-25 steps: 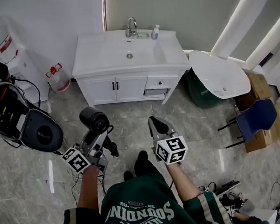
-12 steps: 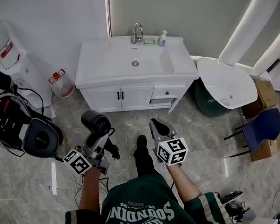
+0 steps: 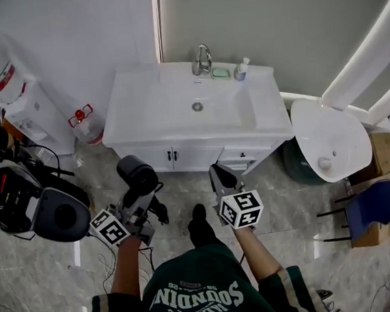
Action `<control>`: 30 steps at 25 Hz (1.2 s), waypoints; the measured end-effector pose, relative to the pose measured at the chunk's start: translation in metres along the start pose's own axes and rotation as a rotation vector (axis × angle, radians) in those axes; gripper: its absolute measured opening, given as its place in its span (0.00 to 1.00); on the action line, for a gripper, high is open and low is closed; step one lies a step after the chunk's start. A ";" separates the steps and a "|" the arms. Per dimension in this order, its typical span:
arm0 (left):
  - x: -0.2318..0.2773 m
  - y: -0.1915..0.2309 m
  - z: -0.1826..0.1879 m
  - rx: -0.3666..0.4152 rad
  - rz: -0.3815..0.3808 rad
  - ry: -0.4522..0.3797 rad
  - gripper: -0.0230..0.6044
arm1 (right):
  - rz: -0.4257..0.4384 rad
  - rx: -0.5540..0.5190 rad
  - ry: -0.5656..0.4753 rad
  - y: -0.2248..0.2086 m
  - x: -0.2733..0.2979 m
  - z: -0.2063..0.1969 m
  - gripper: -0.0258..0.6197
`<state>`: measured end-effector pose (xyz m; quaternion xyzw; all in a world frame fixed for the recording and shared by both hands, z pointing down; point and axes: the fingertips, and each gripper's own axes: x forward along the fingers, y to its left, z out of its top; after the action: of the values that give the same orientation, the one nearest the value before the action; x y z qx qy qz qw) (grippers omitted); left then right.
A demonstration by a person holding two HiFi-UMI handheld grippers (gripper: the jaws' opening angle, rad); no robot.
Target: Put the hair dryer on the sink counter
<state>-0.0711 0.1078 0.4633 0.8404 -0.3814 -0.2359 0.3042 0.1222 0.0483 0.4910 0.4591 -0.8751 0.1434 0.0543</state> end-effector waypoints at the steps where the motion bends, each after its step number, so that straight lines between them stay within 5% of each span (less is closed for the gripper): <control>1: 0.013 0.009 0.007 -0.004 0.010 -0.006 0.54 | 0.007 -0.001 0.003 -0.009 0.014 0.007 0.05; 11: 0.125 0.077 0.061 -0.013 0.085 -0.069 0.54 | 0.075 -0.014 0.025 -0.090 0.133 0.070 0.05; 30: 0.222 0.204 0.130 -0.070 0.093 -0.044 0.54 | 0.044 -0.002 0.060 -0.134 0.280 0.098 0.05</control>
<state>-0.1213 -0.2161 0.4764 0.8052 -0.4180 -0.2531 0.3359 0.0753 -0.2732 0.4882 0.4354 -0.8830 0.1574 0.0777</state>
